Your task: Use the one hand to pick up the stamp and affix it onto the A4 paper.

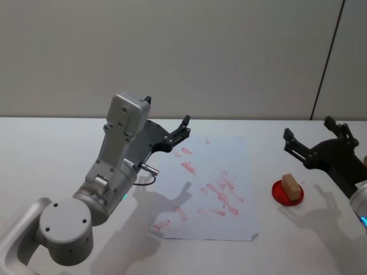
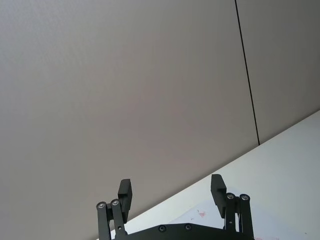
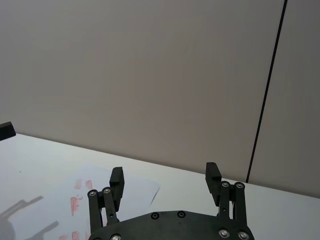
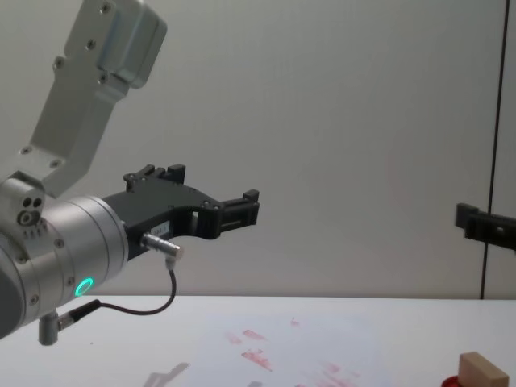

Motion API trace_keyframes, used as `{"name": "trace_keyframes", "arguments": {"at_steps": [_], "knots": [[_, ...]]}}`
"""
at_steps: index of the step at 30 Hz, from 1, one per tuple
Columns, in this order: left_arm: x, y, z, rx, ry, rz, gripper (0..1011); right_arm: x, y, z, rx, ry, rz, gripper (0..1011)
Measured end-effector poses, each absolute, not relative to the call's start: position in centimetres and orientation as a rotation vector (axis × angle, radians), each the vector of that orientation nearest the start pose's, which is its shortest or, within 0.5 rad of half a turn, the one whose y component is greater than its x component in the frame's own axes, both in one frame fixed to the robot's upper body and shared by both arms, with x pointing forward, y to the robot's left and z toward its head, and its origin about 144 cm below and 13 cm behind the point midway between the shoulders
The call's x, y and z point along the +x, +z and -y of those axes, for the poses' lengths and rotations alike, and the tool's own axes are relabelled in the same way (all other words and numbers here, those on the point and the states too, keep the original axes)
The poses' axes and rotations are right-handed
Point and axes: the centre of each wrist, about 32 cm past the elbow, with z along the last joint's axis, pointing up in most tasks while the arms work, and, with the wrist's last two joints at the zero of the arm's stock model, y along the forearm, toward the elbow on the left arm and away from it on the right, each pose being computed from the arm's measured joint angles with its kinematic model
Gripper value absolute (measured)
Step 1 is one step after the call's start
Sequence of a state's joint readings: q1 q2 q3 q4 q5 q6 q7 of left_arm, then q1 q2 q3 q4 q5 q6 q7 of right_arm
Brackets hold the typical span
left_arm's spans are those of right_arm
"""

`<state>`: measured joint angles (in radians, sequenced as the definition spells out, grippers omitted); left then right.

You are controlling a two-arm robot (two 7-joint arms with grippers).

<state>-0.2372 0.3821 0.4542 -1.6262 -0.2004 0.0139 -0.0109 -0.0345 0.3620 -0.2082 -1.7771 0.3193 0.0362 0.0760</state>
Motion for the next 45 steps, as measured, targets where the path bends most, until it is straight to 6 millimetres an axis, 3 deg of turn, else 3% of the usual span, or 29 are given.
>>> {"name": "trace_keyframes", "arguments": {"at_steps": [18,28,45], "knots": [[49.2,120.4,-19.8,0.061,1.124,0.268,1003,42.4,119.5,27.5,-0.061,-1.224,-0.069,1001],[49.2,120.4,-19.8,0.061,1.124,0.268,1003,42.4,119.3,27.3,-0.187,-1.192,-0.114,1001],[49.2,120.4,-19.8,0.061,1.124,0.268,1003,44.1,117.0,26.3,-0.345,-1.191,-0.132,1001]]}}
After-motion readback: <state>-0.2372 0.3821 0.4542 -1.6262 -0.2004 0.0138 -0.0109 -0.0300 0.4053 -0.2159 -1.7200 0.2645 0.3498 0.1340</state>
